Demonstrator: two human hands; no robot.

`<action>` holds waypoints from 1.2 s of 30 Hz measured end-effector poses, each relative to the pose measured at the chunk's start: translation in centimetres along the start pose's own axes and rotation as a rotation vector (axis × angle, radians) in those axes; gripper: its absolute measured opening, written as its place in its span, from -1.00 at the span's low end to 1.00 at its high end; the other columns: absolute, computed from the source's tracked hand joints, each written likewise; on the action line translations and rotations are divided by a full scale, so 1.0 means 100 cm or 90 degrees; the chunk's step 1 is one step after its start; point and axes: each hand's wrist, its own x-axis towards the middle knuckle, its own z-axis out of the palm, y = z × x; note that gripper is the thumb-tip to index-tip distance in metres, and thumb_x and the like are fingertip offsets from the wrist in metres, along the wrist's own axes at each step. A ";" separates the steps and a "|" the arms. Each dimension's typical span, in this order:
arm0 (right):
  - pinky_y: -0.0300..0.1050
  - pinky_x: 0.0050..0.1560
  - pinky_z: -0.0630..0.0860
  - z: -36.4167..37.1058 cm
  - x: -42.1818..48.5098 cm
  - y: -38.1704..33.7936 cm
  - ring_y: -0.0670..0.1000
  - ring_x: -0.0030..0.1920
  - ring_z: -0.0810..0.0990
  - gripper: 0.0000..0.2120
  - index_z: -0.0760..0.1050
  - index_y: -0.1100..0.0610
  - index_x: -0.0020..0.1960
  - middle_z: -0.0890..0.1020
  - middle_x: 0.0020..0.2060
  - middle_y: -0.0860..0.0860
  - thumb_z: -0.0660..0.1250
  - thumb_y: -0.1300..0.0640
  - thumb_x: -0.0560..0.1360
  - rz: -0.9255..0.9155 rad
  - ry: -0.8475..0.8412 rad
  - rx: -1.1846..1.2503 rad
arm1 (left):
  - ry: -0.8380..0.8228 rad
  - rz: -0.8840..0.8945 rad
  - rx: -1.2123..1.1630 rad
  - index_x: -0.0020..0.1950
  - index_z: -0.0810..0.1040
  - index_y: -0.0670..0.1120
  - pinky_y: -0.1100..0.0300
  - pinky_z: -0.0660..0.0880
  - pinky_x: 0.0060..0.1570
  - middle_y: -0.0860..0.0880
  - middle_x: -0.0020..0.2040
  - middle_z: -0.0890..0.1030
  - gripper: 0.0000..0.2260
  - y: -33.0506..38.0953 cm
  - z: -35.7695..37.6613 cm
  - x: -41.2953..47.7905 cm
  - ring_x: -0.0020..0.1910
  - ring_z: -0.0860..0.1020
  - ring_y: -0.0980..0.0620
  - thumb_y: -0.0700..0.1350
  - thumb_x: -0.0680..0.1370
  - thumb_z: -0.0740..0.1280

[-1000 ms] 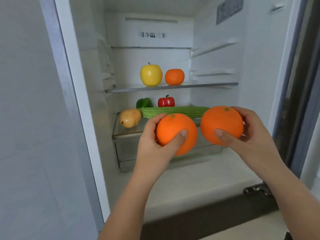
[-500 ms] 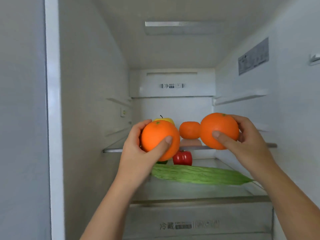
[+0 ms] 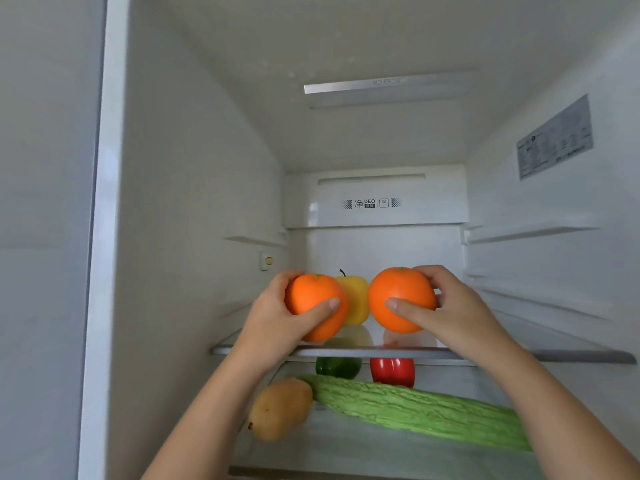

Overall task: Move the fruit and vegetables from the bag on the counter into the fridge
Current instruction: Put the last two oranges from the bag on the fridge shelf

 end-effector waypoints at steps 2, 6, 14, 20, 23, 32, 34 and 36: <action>-0.13 -0.08 0.49 0.001 0.004 0.001 -0.03 0.00 0.56 -0.48 0.40 -0.10 0.14 0.53 0.06 -0.08 0.50 -0.10 0.25 0.015 -0.056 0.017 | -0.046 0.000 0.005 0.21 0.39 0.08 0.17 0.51 -0.01 0.11 0.05 0.48 -0.43 -0.003 -0.003 0.004 0.00 0.50 0.15 0.15 0.27 0.49; -0.03 0.03 0.53 0.001 0.006 0.004 -0.03 0.04 0.57 -0.40 0.40 -0.15 0.05 0.55 0.08 -0.08 0.44 -0.30 0.08 0.028 -0.106 0.049 | -0.113 -0.014 -0.032 0.11 0.39 0.19 0.26 0.53 -0.11 0.14 0.07 0.48 -0.35 -0.007 -0.009 0.010 0.00 0.51 0.17 0.27 0.07 0.44; -0.02 0.05 0.53 -0.001 0.006 0.008 -0.05 0.05 0.57 -0.32 0.39 -0.16 0.07 0.55 0.10 -0.10 0.38 -0.37 0.00 0.015 -0.131 0.075 | -0.151 -0.025 -0.041 0.10 0.34 0.25 0.18 0.53 -0.02 0.17 0.10 0.43 -0.32 -0.012 -0.009 0.013 0.03 0.51 0.13 0.21 0.01 0.47; -0.14 -0.05 0.55 0.000 0.004 0.005 -0.11 -0.09 0.62 -0.26 0.33 -0.13 0.17 0.50 0.11 -0.10 0.38 -0.32 0.03 0.005 -0.132 0.050 | -0.144 -0.031 -0.043 0.24 0.27 0.19 0.32 0.47 -0.13 0.21 0.08 0.39 -0.23 -0.010 -0.008 0.013 0.01 0.48 0.18 0.13 0.11 0.52; -0.28 -0.17 0.51 -0.001 0.004 0.005 -0.16 -0.13 0.58 -0.38 0.29 -0.14 0.18 0.47 0.11 -0.11 0.45 -0.19 0.20 0.010 -0.125 0.041 | -0.141 -0.028 -0.061 0.27 0.25 0.17 0.40 0.44 -0.20 0.22 0.08 0.36 -0.22 -0.009 -0.008 0.011 0.00 0.47 0.19 0.08 0.16 0.58; -0.37 -0.18 0.39 -0.002 0.000 0.005 -0.20 -0.15 0.53 -0.30 0.23 -0.12 0.35 0.39 0.20 -0.09 0.46 -0.10 0.30 -0.006 -0.101 -0.010 | -0.118 -0.020 -0.066 0.30 0.27 0.15 0.40 0.42 -0.20 0.24 0.07 0.35 -0.24 -0.007 -0.008 0.007 0.00 0.45 0.23 0.06 0.16 0.52; -0.36 -0.16 0.38 -0.002 0.000 0.005 -0.16 -0.09 0.51 -0.29 0.22 -0.12 0.35 0.38 0.21 -0.09 0.46 -0.10 0.30 -0.007 -0.102 -0.015 | -0.114 -0.022 -0.067 0.30 0.27 0.15 0.39 0.42 -0.19 0.24 0.07 0.35 -0.22 -0.007 -0.008 0.007 0.00 0.45 0.22 0.07 0.16 0.56; -0.31 -0.12 0.38 -0.002 -0.001 0.004 -0.14 -0.03 0.50 -0.29 0.22 -0.12 0.36 0.38 0.23 -0.08 0.47 -0.10 0.30 -0.012 -0.096 -0.022 | -0.109 -0.021 -0.058 0.30 0.27 0.16 0.39 0.43 -0.19 0.24 0.07 0.35 -0.24 -0.007 -0.007 0.007 0.00 0.45 0.22 0.08 0.16 0.52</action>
